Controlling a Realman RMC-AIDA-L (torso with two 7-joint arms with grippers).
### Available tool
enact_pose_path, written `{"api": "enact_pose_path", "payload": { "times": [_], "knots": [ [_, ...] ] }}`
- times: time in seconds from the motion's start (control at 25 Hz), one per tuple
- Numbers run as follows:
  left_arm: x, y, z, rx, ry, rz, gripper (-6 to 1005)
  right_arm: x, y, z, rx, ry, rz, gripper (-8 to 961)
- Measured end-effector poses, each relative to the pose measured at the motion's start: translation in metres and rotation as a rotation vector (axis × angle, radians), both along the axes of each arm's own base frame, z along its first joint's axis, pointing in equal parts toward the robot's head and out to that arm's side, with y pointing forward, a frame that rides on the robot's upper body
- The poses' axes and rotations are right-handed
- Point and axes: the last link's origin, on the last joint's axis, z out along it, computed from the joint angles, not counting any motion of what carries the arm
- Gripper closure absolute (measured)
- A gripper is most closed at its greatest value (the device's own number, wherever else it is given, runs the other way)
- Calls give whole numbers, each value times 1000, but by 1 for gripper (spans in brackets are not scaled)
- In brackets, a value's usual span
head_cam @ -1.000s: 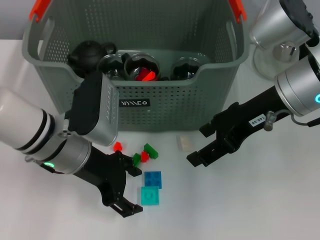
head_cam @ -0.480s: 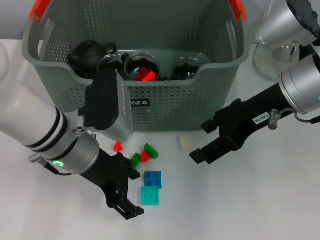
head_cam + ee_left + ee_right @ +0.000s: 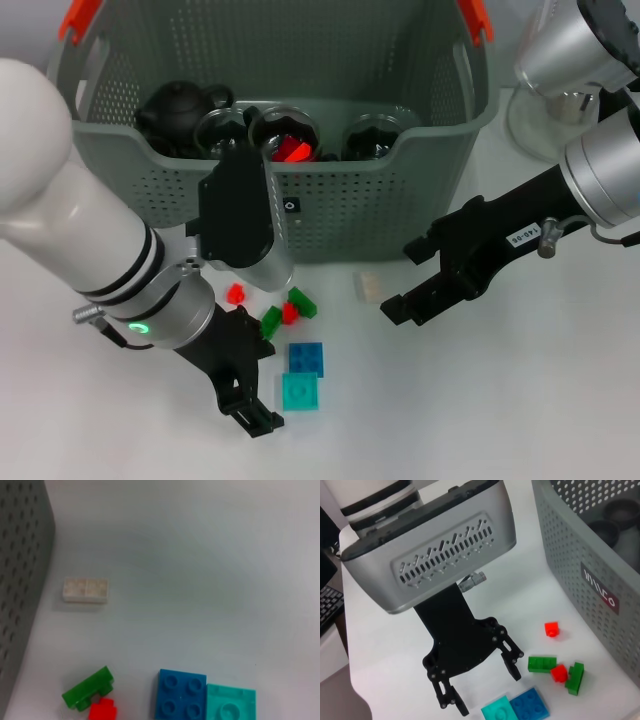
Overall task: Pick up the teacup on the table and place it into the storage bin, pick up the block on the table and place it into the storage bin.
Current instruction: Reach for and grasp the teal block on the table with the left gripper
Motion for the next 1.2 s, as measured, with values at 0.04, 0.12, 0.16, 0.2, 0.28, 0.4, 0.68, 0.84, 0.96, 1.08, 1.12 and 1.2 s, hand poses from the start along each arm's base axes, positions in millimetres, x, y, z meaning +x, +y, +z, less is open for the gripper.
{"api": "enact_pose_path", "payload": {
  "times": [0.04, 0.12, 0.16, 0.2, 0.28, 0.4, 0.68, 0.84, 0.96, 1.08, 1.12, 1.2],
  "knots": [
    [1, 0, -1, -2, 2, -1, 126, 0, 0, 0, 1, 0, 0, 25],
    [2, -1, -2, -6, 5, -5, 126, 0, 0, 0, 2, 2, 1, 25],
    [3, -1, -2, -7, 7, -9, 126, 0, 0, 0, 3, 3, 1, 25],
    [4, -1, -3, -8, 8, -12, 126, 1, 0, 0, 3, 4, 1, 25],
    [5, -1, -4, -11, 10, -15, 127, 1, 0, 0, 4, 5, 0, 25],
    [6, -2, -5, -17, 15, -20, 127, 2, 1, 1, 5, 8, -3, 25],
    [9, -2, -8, -17, 17, -20, 126, 2, 3, 1, 7, 13, 0, 24],
    [10, -3, -11, -21, 25, -22, 126, 2, 3, 2, 8, 15, -2, 24],
    [12, -2, -11, -18, 27, -17, 126, 2, 4, 2, 8, 16, -2, 24],
    [12, -2, -11, -16, 29, -13, 127, 2, 4, 2, 9, 16, -2, 24],
    [12, -2, -11, -17, 29, -13, 127, 2, 4, 2, 9, 16, -2, 24],
    [11, -2, -13, -22, 33, -13, 127, 2, 4, 2, 9, 16, -2, 24]
  ]
}}
